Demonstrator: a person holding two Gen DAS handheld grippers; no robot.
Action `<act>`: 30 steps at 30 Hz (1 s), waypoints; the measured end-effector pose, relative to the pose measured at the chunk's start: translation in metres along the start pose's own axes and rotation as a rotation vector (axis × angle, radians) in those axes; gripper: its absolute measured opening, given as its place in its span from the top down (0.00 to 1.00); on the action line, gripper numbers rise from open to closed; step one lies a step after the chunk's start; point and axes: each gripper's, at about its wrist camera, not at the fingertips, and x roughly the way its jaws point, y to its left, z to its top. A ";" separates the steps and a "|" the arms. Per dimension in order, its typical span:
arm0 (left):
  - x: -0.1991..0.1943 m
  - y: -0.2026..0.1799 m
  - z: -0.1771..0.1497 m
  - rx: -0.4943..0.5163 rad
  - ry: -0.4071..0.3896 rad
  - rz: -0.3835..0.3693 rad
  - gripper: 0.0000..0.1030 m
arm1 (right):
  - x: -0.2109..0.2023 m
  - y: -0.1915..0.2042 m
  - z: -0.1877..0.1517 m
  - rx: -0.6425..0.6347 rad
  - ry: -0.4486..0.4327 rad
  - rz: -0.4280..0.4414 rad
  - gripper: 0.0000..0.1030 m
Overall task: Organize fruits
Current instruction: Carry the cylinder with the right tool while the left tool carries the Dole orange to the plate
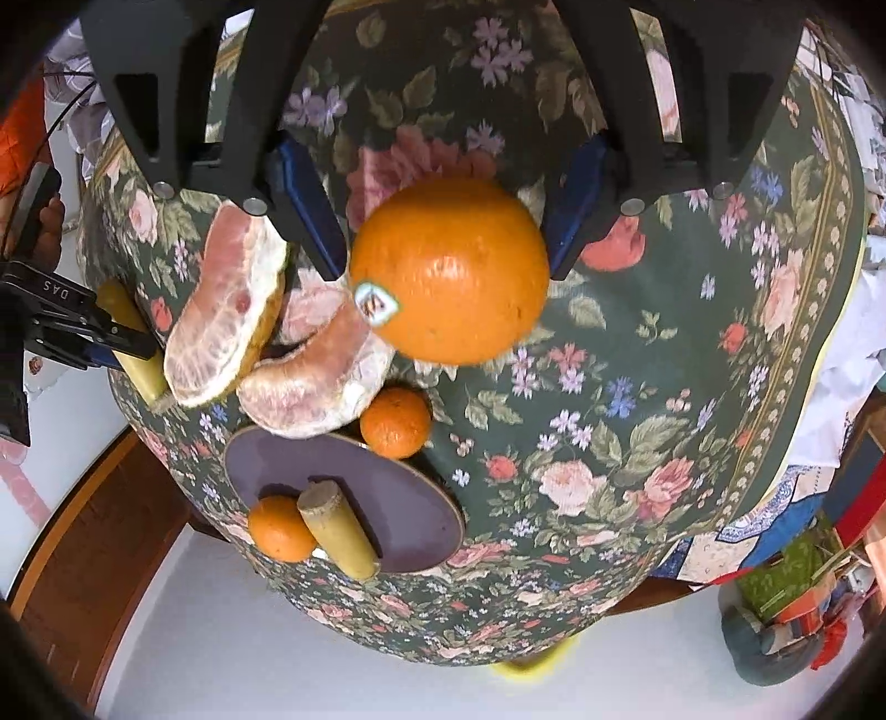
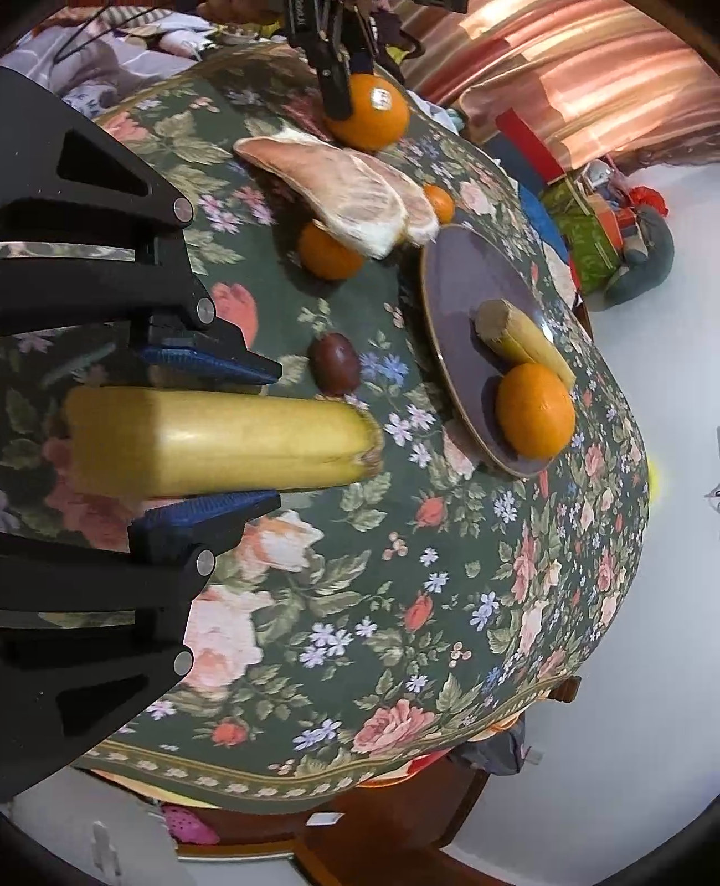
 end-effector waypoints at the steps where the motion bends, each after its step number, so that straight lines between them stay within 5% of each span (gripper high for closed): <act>1: 0.002 0.000 0.002 0.001 -0.001 0.002 0.30 | 0.001 -0.001 0.001 0.002 -0.001 0.001 0.66; 13: 0.011 0.004 0.011 -0.027 -0.031 0.002 0.33 | 0.002 -0.007 0.007 0.024 -0.025 0.014 0.69; 21: -0.004 0.003 0.011 -0.036 -0.055 0.015 0.34 | -0.033 0.000 0.019 0.013 -0.134 0.013 0.70; 30: -0.038 -0.003 0.035 -0.040 -0.174 0.002 0.34 | -0.061 0.009 0.046 0.003 -0.262 0.012 0.70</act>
